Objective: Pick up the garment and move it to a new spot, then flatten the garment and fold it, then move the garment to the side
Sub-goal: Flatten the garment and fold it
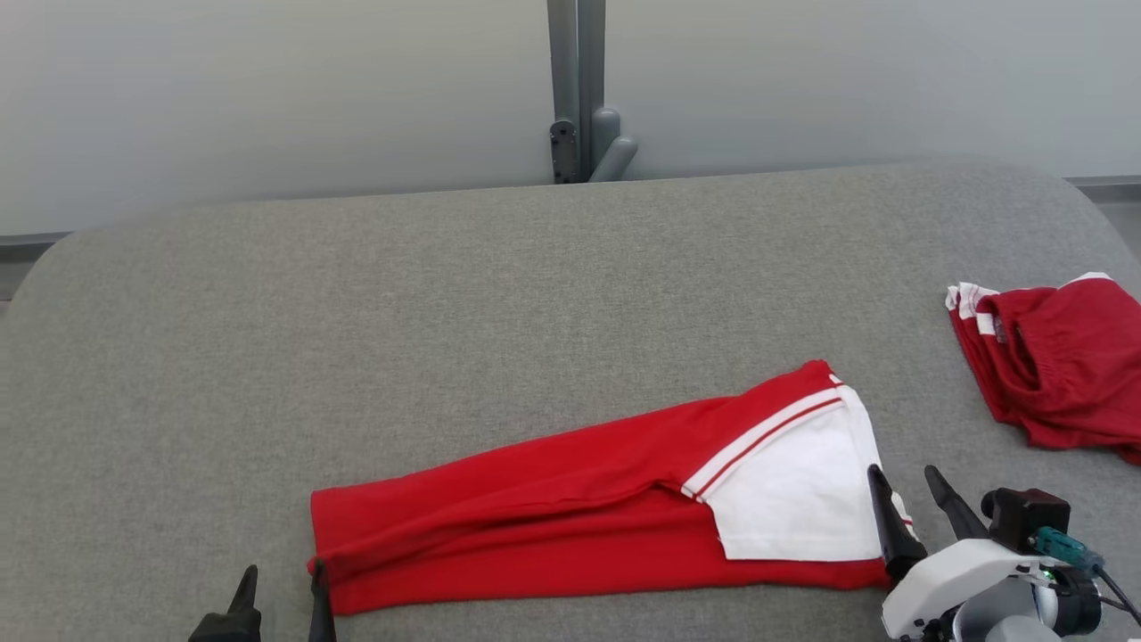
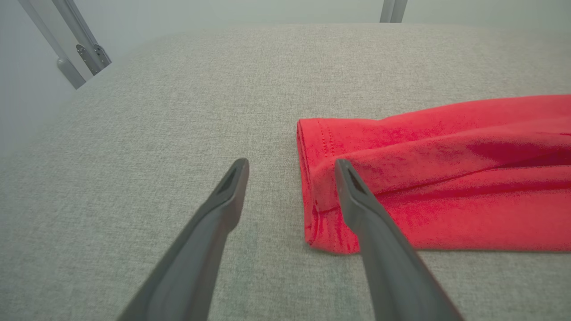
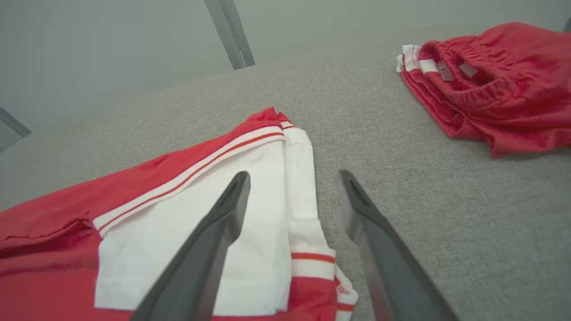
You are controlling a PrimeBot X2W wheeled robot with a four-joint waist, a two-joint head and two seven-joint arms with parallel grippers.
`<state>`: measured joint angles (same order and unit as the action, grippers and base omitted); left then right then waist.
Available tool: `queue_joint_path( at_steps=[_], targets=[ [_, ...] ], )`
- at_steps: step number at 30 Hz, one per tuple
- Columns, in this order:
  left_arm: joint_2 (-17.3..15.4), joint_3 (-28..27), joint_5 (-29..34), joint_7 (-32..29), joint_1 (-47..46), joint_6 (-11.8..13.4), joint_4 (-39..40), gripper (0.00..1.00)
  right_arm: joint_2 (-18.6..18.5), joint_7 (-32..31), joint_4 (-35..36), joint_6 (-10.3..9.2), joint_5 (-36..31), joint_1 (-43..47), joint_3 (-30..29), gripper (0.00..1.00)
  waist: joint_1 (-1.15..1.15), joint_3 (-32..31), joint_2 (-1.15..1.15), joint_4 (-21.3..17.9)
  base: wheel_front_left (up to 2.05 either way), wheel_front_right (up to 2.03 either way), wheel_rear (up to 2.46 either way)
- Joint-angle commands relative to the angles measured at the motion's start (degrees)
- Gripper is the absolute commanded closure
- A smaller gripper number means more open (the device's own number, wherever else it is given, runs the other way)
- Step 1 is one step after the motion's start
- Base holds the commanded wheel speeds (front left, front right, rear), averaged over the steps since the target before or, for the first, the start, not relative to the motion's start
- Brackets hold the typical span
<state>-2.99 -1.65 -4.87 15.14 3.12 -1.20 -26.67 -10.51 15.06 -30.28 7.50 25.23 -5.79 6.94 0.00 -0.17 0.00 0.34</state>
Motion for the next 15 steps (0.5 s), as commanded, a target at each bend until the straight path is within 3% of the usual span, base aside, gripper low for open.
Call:
queue_joint_path(
  at_steps=[1, 15],
  targets=[
    [-0.27, 0.28, 0.39, -0.03, 0.78, 0.27, 0.31, 0.00, -0.42, 0.13, -1.47, -0.03, -0.80, -1.17, 0.37, 0.00, 0.00, 0.15, 0.00, 1.57, 0.00, 0.00, 0.00],
    [-0.01, 2.28, 0.98, -0.03, -0.22, -0.53, 0.71, 0.00, 0.75, -3.09, -23.42, -0.04, -5.61, -11.30, -2.10, 0.00, 0.00, 2.46, 0.00, 7.03, 0.00, 0.00, 0.00]
  ],
)
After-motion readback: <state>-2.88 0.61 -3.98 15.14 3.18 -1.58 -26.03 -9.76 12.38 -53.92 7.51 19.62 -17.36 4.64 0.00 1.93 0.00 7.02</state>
